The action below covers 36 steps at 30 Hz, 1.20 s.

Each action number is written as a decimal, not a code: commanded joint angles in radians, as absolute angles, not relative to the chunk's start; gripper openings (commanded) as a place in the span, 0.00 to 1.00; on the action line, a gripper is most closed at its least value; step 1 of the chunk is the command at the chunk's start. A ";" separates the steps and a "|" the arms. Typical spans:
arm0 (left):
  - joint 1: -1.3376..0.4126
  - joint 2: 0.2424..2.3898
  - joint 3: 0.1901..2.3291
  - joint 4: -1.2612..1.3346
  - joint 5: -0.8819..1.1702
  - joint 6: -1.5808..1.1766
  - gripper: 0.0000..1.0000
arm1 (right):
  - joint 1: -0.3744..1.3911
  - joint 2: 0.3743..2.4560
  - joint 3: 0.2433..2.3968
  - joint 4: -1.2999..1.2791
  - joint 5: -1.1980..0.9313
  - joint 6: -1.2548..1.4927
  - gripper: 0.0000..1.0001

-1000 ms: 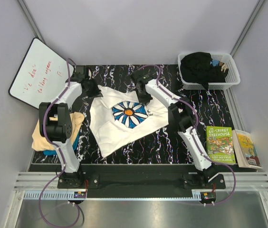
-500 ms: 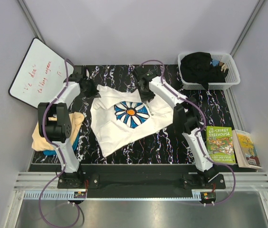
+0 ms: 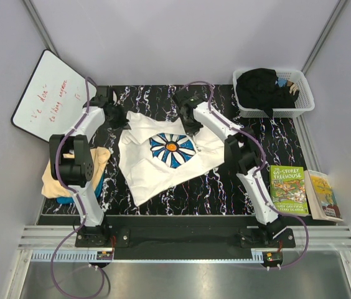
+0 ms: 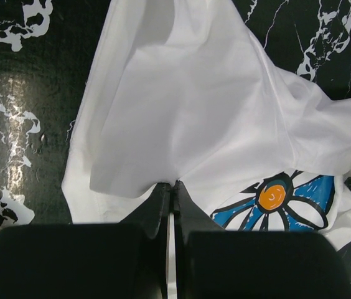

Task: Fold and stack the t-shirts
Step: Flatten out the tshirt

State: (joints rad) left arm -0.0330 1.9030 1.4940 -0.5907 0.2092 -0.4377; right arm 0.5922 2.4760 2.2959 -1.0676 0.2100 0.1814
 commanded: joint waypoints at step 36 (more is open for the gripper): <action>-0.069 0.939 1.954 -0.868 0.018 -0.318 0.00 | 0.471 1.000 1.899 -0.954 -0.055 0.083 0.00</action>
